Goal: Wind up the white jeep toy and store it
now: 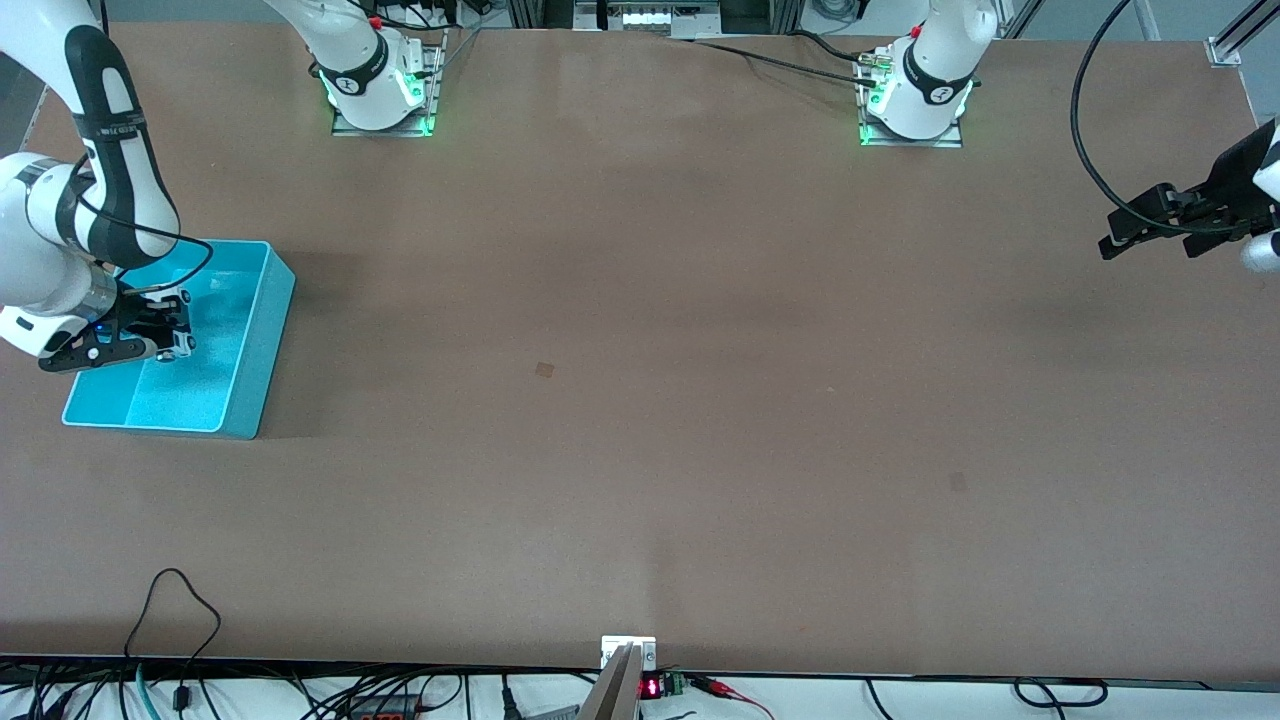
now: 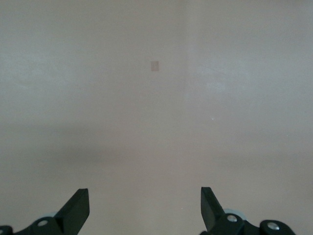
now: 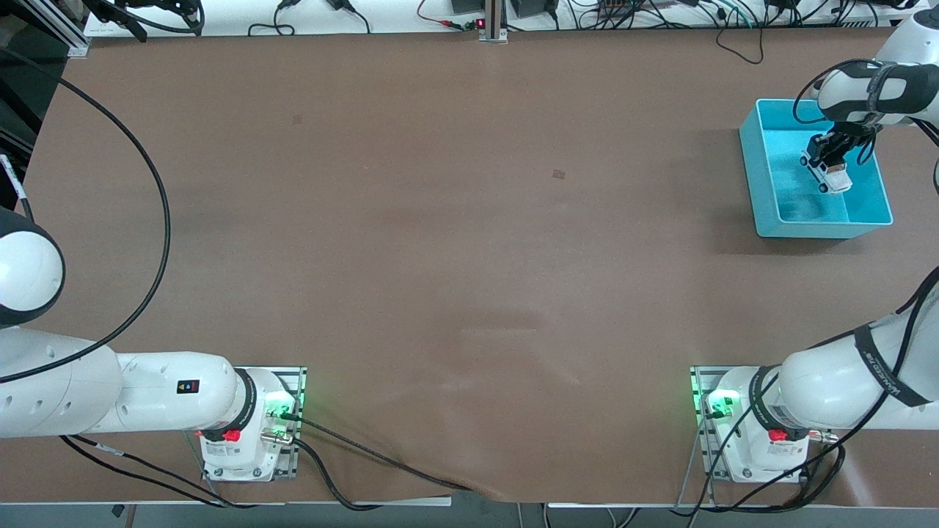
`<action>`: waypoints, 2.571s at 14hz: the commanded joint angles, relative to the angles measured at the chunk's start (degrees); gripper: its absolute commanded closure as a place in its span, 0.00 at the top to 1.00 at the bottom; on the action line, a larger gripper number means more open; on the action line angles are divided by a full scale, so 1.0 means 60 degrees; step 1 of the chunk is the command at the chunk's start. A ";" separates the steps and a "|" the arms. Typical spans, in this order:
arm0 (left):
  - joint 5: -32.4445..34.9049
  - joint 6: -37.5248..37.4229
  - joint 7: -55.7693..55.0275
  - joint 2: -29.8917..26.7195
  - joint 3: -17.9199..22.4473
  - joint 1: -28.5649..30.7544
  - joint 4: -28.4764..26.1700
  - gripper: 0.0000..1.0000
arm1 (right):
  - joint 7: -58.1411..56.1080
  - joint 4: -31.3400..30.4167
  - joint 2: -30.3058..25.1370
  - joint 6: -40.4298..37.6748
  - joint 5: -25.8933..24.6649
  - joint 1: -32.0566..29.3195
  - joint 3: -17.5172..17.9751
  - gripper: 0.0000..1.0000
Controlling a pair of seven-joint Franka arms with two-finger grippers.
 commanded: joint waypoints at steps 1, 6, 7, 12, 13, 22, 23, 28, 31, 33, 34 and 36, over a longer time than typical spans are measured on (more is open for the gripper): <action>0.0171 0.0047 0.0015 -0.0209 -0.0059 0.0013 -0.0191 1.00 | 0.0172 0.0071 0.0267 -0.0002 0.0753 -0.0048 0.0012 0.00; 0.0171 0.0062 0.0015 -0.0195 -0.0045 0.0013 -0.0191 1.00 | 0.1153 0.0013 0.0736 -0.0104 0.1049 -0.0048 0.0012 0.01; 0.0171 0.0062 0.0015 -0.0195 -0.0059 0.0013 -0.0191 1.00 | 0.1168 0.0013 0.0780 -0.0119 0.1064 -0.0048 0.0012 0.01; 0.0171 0.0149 0.0015 -0.0180 -0.0059 0.0013 -0.0206 1.00 | 0.1666 -0.0002 0.1030 -0.0134 0.1078 -0.0092 0.0027 0.08; 0.0171 0.0164 0.0015 -0.0166 -0.0045 0.0013 -0.0191 1.00 | 0.1681 0.0013 0.1044 -0.0134 0.1078 -0.0077 0.0027 0.15; 0.0171 0.0164 0.0030 -0.0121 -0.0059 -0.0031 -0.0103 1.00 | 0.1579 0.0217 0.0403 -0.0761 0.1020 0.0025 0.0158 1.00; 0.0171 0.0135 0.0030 -0.0121 -0.0059 -0.0046 -0.0103 1.00 | 0.1579 0.0421 0.0212 -0.1170 0.0991 0.0040 0.0260 1.00; 0.0171 0.0032 0.0030 -0.0121 -0.0001 0.0056 -0.0147 1.00 | 0.1506 0.2339 -0.0784 -0.3691 0.0947 0.0186 0.0569 1.00; 0.0171 0.0018 0.0044 -0.0180 -0.0001 0.0057 -0.0147 1.00 | 0.1549 0.3348 -0.1430 -0.4450 0.0917 0.0260 0.0919 1.00; 0.0171 -0.0084 0.0088 -0.0180 -0.0001 0.0057 -0.0147 1.00 | 0.1608 0.4301 -0.1460 -0.5271 0.0452 0.0260 0.1561 1.00; 0.0200 -0.0128 0.0088 -0.0166 -0.0015 0.0057 -0.0147 1.00 | 0.1564 0.4450 -0.1562 -0.5667 0.0463 0.0245 0.1710 1.00; 0.0200 -0.0144 0.0088 -0.0165 -0.0044 0.0057 -0.0162 1.00 | 0.1564 0.4597 -0.2059 -0.6633 0.0813 0.0230 0.1828 1.00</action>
